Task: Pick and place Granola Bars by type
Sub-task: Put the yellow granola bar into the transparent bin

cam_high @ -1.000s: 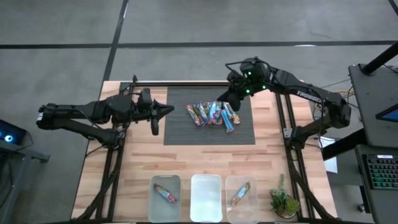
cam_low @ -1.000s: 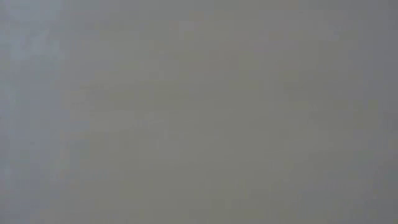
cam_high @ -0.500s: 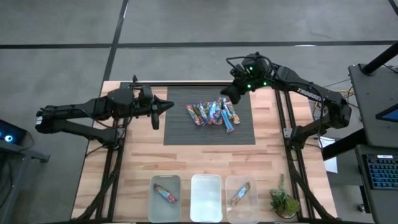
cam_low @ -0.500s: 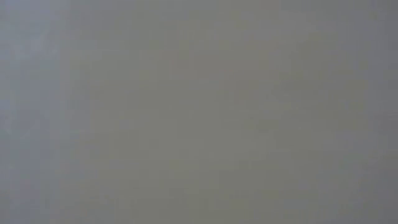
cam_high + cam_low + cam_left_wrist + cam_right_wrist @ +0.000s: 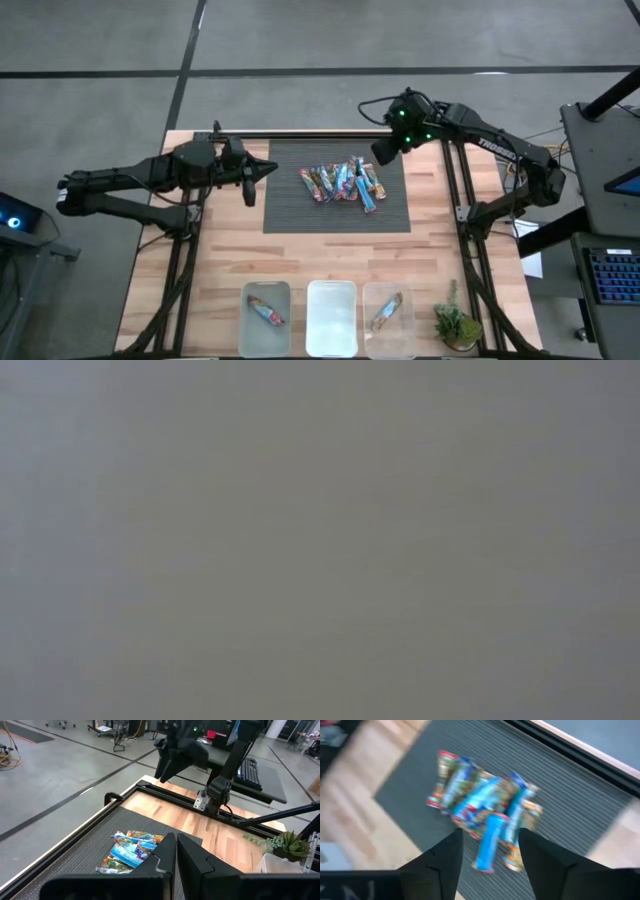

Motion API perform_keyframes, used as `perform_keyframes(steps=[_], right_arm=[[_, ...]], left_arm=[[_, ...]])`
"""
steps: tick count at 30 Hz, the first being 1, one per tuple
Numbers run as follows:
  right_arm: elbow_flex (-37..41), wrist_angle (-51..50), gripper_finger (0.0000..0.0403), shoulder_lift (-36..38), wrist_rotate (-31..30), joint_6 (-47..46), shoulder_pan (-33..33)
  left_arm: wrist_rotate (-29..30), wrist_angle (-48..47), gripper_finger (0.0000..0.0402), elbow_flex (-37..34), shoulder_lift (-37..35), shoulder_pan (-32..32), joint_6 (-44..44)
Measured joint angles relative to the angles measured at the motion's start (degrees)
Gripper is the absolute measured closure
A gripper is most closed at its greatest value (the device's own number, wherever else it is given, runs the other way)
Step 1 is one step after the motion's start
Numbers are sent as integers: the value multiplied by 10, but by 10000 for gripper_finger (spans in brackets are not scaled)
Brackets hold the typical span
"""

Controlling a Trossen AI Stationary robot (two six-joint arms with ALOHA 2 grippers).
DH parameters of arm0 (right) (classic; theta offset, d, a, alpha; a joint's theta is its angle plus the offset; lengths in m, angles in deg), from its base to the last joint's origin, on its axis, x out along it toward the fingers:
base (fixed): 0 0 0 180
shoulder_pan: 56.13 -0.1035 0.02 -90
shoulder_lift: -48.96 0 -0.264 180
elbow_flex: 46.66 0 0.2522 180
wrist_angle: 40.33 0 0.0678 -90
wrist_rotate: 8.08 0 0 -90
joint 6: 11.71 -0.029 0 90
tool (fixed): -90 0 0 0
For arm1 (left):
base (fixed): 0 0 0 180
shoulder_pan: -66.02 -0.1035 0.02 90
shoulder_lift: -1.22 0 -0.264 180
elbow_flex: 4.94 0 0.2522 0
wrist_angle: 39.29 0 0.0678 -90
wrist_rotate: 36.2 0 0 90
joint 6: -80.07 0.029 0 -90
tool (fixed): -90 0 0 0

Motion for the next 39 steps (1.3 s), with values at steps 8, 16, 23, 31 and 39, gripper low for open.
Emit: perform_keyframes(steps=[8, 16, 23, 31, 39], right_arm=[[0, -25, 218, -1, -49, -4, 3], [0, -44, 224, -1, -74, -26, 3], [0, -37, 227, -1, -74, 9, 2], [0, -38, 230, -5, -37, 4, 2], [0, -46, 239, -45, -5, 4, 7]], left_arm=[[0, 0, 402, 0, 0, -1, 0], [1, 0, 402, 0, 0, 0, -4], [1, 0, 402, 0, 0, 0, -6], [0, -36, 402, 0, 0, -6, -6], [-17, -72, 402, 22, -1, -26, -14]])
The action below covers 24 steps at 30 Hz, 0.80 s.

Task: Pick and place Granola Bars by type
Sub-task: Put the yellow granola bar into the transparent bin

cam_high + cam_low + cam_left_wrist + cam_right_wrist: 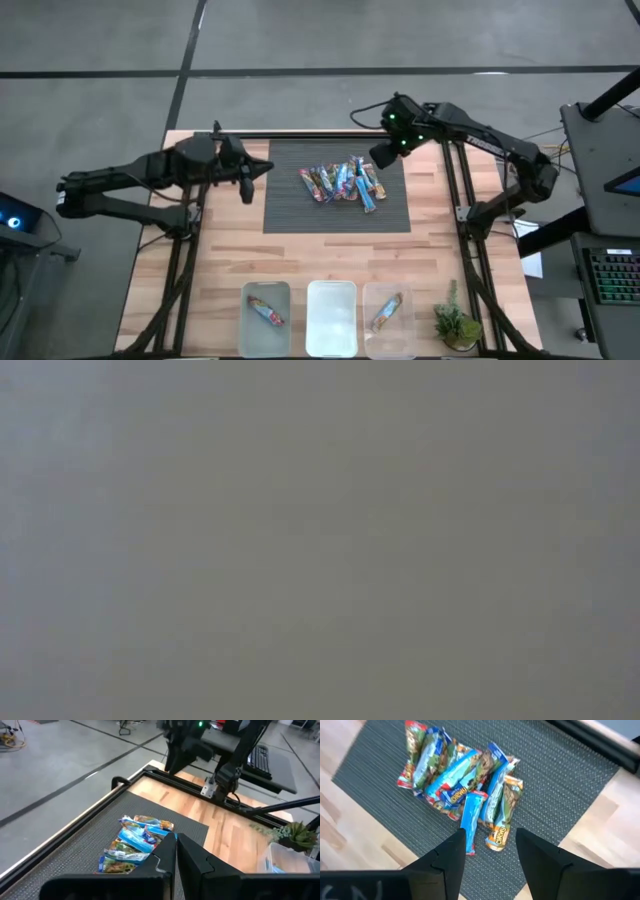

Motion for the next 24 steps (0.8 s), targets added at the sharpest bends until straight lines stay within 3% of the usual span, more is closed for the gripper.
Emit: perform_keyframes(steps=[24], right_arm=[[0, -8, 229, -138, -22, -5, 1]], left_arm=[[-2, -24, 402, 9, 3, -8, -4]])
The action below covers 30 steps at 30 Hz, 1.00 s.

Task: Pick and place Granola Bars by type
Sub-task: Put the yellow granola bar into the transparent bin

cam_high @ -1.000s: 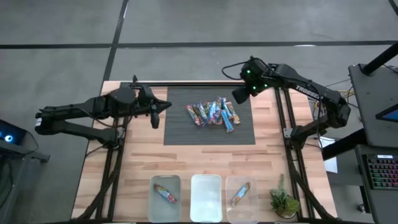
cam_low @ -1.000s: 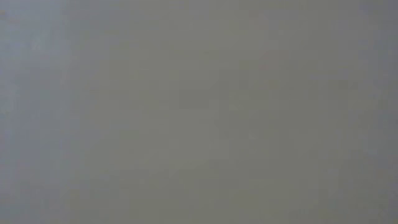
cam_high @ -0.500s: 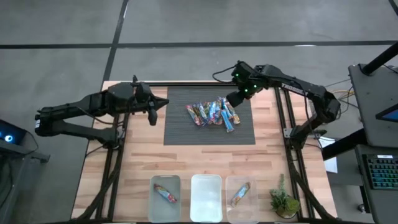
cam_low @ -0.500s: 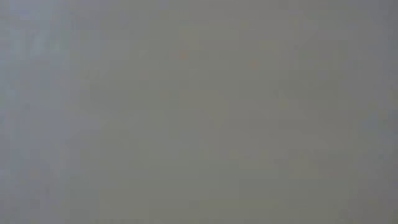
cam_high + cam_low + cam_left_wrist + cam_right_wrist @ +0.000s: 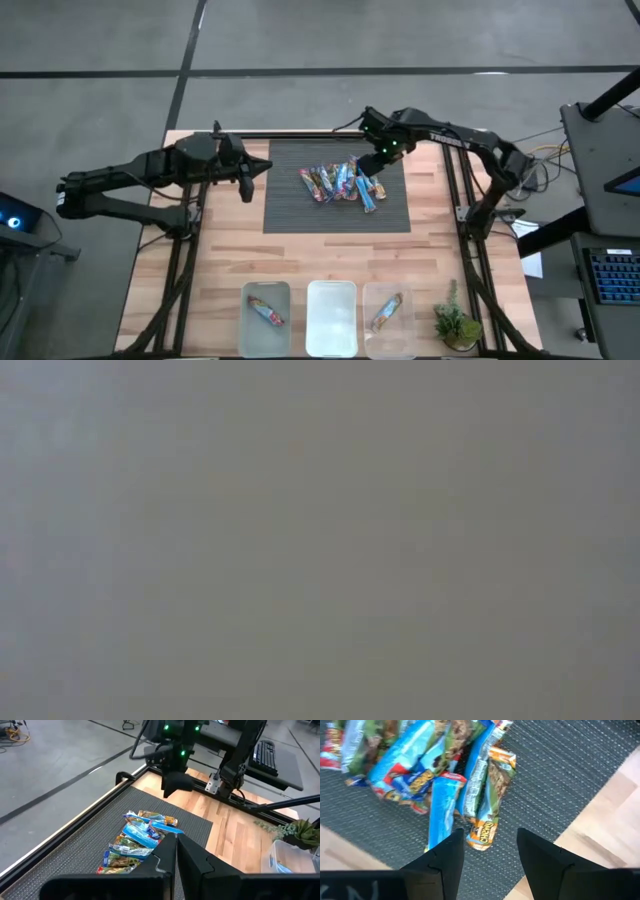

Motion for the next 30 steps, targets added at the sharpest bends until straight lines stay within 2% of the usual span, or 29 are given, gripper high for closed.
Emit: perform_keyframes(steps=[13, 21, 30], right_arm=[[0, 22, 230, -29, -3, -18, 0], [8, 45, 232, -30, -41, -41, -7], [50, 51, 232, -30, -41, -70, -8]], left_arm=[[0, -1, 402, 0, 0, 0, -10], [0, -1, 402, 0, 0, 0, -14], [0, -1, 402, 0, 0, 0, -14]])
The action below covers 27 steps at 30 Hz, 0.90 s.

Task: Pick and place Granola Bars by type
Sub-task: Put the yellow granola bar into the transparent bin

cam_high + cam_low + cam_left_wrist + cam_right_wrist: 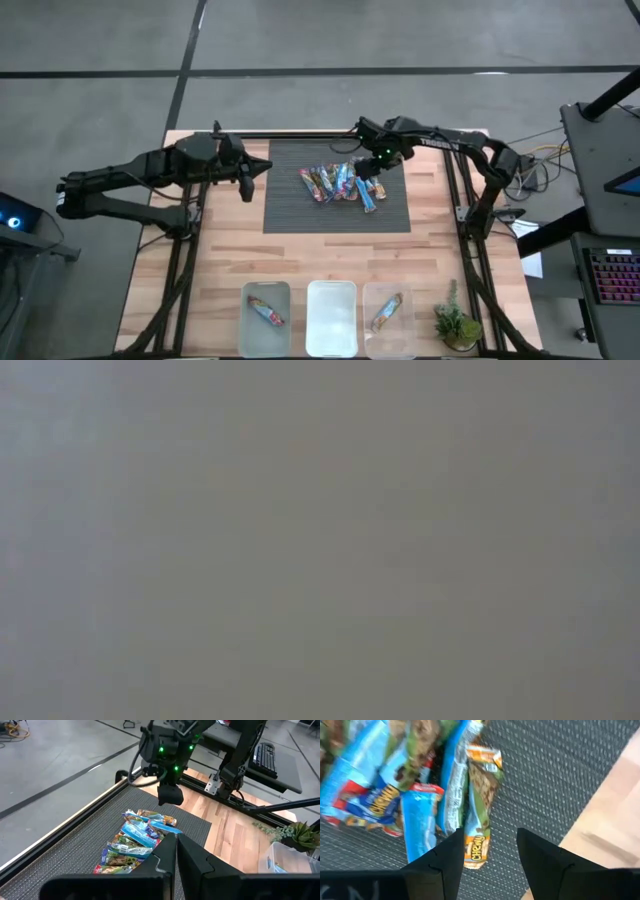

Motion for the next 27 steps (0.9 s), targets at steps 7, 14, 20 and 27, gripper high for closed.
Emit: perform_keyframes(steps=[7, 14, 20, 27], right_arm=[[41, 69, 232, 0, 26, -12, -3], [73, 104, 232, -1, 27, -22, -3], [97, 129, 232, -1, 26, -25, -3], [127, 160, 232, -1, 26, -29, -3]], left_arm=[[0, 0, 402, 0, 0, 0, 0], [0, 0, 402, 0, 0, 0, 0], [0, 0, 402, 0, 0, 0, 0], [0, 0, 402, 0, 0, 0, 0]])
